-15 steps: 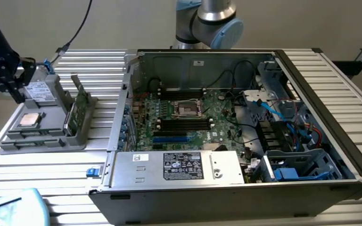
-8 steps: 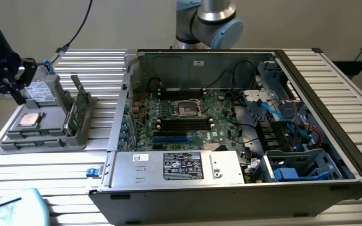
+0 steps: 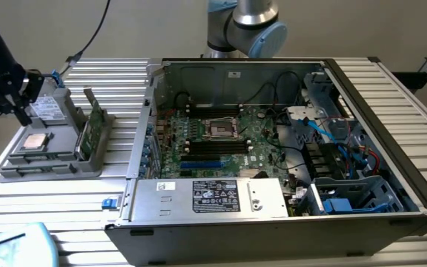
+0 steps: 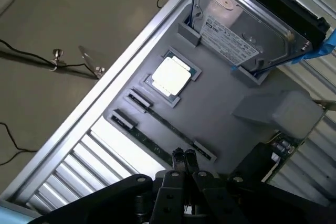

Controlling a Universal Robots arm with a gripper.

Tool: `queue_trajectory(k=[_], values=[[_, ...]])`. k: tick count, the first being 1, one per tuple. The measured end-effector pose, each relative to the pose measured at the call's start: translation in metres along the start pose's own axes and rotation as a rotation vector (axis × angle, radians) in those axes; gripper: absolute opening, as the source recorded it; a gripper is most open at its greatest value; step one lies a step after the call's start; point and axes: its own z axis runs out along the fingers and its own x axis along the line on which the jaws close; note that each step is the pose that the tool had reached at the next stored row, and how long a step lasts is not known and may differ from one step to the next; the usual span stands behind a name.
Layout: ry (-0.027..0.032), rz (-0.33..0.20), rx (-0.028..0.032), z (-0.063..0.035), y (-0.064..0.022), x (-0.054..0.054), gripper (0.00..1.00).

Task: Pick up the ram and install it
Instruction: 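Pick up the ram and move it above insertion slot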

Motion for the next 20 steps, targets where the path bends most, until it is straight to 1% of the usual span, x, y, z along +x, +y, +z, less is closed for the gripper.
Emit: queue_trajectory(k=[20], values=[[0.0334, -0.364, 0.0106, 0.0076, -0.0006, -0.0002, 0.11]])
